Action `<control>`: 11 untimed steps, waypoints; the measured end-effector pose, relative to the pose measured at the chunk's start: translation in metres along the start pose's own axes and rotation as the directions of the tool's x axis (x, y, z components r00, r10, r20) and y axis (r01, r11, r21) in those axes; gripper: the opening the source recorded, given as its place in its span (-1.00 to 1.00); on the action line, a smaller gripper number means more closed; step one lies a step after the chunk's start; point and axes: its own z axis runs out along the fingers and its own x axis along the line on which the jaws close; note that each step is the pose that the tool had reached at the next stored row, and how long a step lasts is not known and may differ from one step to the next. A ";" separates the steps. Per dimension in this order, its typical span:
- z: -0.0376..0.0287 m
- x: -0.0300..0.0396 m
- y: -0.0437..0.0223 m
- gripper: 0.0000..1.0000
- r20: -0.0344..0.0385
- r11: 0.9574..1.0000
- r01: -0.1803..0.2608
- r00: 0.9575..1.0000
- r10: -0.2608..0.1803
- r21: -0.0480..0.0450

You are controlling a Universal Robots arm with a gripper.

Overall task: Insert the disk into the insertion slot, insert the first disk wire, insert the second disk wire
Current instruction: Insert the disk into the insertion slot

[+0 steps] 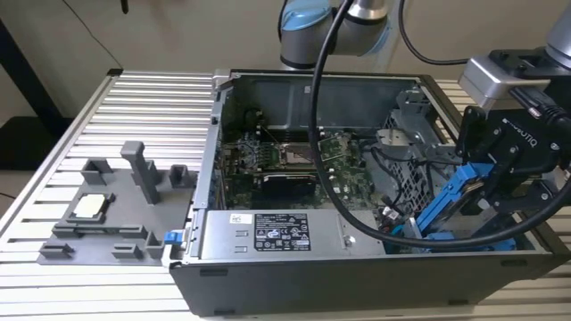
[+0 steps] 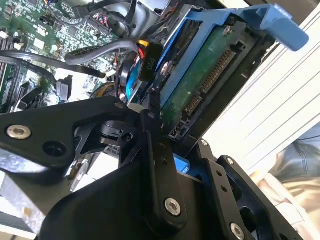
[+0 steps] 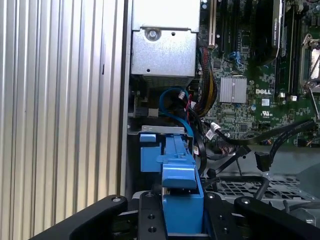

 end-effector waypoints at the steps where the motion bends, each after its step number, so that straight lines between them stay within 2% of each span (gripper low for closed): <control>1: 0.0004 0.0000 0.0000 -0.36 0.001 1.000 0.000 1.000 0.000 0.000; 2: 0.0006 0.0000 0.0000 -0.22 0.001 1.000 0.000 1.000 0.000 0.000; 4: 0.0006 0.0000 0.0000 -0.22 0.000 1.000 0.000 1.000 0.000 0.000; 5: 0.0005 0.0000 0.0000 -0.08 0.000 1.000 0.000 1.000 0.000 0.000; 11: -0.0007 -0.0001 0.0000 -0.08 0.000 1.000 0.000 1.000 0.000 0.000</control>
